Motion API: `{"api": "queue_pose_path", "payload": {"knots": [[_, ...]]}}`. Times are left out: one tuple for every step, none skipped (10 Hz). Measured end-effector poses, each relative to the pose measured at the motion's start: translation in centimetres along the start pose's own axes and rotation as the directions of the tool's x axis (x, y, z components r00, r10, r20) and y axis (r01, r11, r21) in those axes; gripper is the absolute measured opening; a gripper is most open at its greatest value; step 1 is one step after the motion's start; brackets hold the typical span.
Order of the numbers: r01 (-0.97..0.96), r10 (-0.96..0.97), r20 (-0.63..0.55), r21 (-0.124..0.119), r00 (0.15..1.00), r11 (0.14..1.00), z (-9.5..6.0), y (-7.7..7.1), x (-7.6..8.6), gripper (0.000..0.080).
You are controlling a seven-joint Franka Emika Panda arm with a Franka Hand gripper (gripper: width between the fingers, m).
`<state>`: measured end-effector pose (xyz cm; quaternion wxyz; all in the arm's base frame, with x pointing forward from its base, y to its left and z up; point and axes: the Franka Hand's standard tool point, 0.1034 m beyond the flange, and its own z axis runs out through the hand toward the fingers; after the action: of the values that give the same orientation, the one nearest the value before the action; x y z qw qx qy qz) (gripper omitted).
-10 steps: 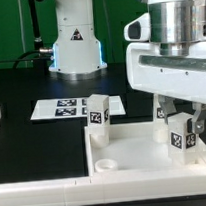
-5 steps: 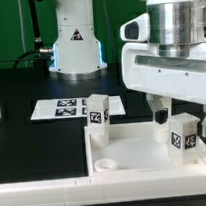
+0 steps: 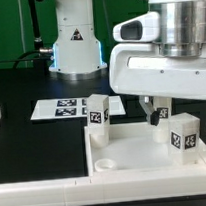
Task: Assemble square table
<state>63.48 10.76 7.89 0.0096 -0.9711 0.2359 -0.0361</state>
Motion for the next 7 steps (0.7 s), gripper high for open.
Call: {"api": "queue_pose_path", "payload": {"knots": [[0.145,-0.145,-0.003,-0.005,0.989,0.989,-0.15,-0.09,0.23,0.0648],[0.243,-0.243,-0.003,-0.008,0.97,0.97,-0.24,-0.11,0.35,0.0648],[0.347,-0.347,-0.005,-0.008,0.938,0.938,-0.34,-0.02,0.6,0.0648],[0.43,-0.431,-0.007,-0.008,0.903,0.903,-0.46,0.08,0.88,0.0648],[0.491,-0.491,-0.008,-0.01,0.871,0.871,-0.49,0.16,1.0,0.0648],[0.544,-0.544,-0.007,-0.019,0.839,0.839,-0.49,0.21,1.03,0.0648],[0.576,-0.576,-0.006,-0.024,0.817,0.817,-0.44,0.2,1.0,0.0648]]}}
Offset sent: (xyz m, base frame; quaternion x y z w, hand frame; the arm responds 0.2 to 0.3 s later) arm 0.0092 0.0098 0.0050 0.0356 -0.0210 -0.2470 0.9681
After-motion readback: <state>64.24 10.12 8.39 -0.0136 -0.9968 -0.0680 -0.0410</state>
